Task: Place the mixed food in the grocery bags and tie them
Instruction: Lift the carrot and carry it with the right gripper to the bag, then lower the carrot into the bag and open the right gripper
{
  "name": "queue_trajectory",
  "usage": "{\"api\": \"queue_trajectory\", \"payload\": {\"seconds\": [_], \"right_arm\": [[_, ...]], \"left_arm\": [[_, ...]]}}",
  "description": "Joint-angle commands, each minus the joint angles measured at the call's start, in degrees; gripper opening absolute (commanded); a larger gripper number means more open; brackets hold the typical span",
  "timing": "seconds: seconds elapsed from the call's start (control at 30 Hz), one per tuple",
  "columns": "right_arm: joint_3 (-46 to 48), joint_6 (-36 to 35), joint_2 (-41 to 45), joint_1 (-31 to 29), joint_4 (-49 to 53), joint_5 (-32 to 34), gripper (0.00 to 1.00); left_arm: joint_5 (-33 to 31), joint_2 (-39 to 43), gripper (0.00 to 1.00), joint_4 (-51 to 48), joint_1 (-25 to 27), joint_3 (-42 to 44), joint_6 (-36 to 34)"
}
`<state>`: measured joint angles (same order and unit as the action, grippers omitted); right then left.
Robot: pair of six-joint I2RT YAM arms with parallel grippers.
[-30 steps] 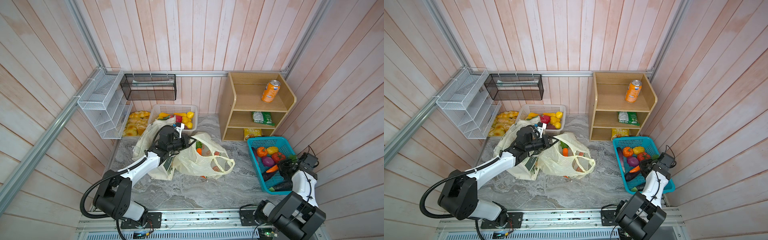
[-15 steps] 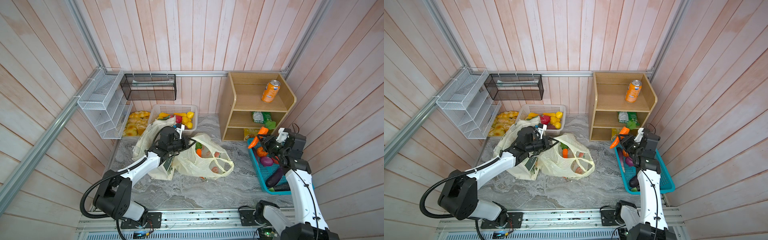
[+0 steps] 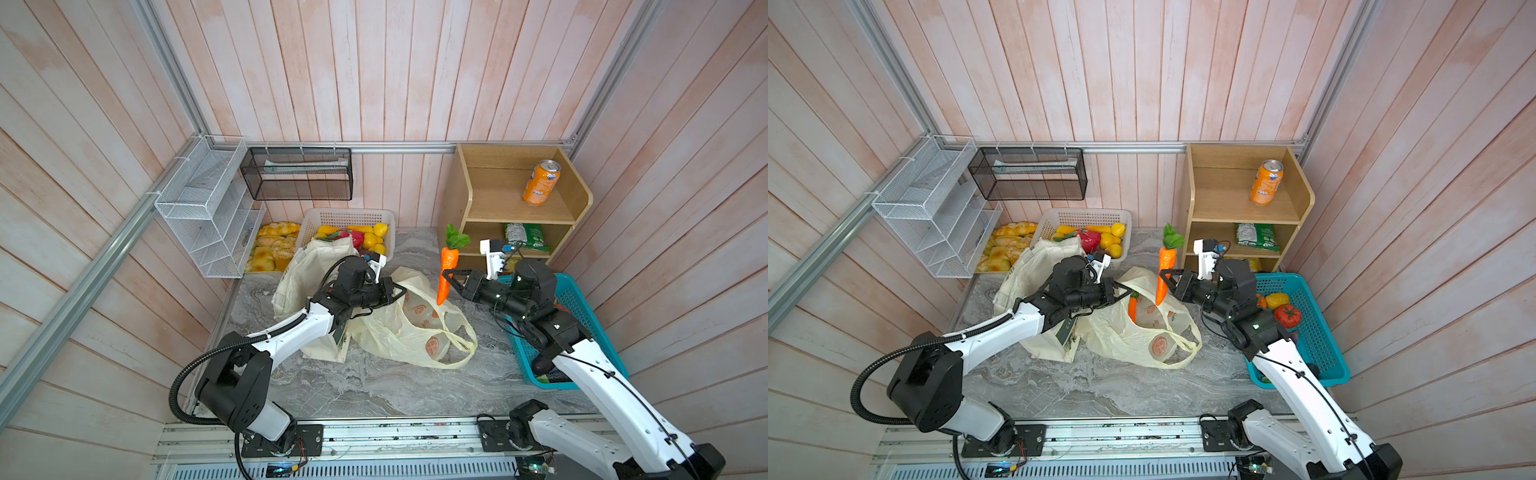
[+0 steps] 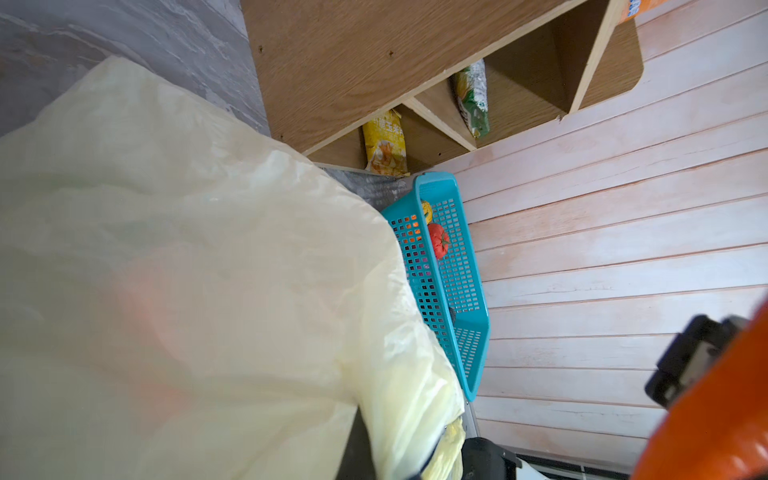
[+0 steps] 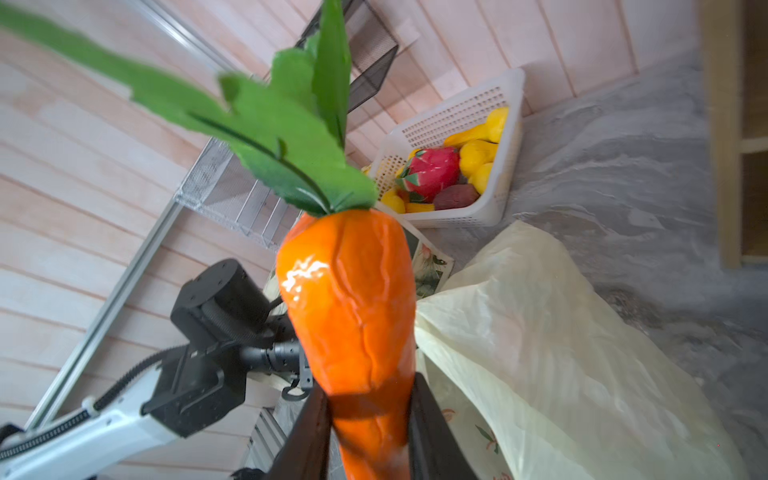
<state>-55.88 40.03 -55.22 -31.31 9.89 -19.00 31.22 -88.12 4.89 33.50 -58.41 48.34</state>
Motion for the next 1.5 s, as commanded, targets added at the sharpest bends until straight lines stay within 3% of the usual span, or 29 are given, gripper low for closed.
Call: {"api": "queue_trajectory", "payload": {"seconds": [0.0,0.27,0.83,1.2,1.47], "right_arm": [[0.4,-7.3,-0.2,-5.6,-2.8,9.5,0.2],[10.7,-10.0,1.5,-8.0,-11.7,15.4,0.21],[19.6,-20.1,-1.1,-15.6,-9.7,30.7,0.2],[25.7,-19.0,-1.6,-16.1,-7.0,29.0,0.2],[23.9,-19.4,-6.8,-16.1,-5.0,28.5,0.23]], "left_arm": [[-0.7,-0.9,0.0,0.0,0.7,-3.0,1.2],[0.1,-1.2,0.0,0.6,1.0,-3.6,2.4],[1.7,-3.6,0.0,3.2,1.0,-3.5,4.1],[0.6,-3.6,0.0,3.6,1.0,-4.6,4.5],[0.8,-3.3,0.0,3.7,1.0,-4.5,4.5]]}}
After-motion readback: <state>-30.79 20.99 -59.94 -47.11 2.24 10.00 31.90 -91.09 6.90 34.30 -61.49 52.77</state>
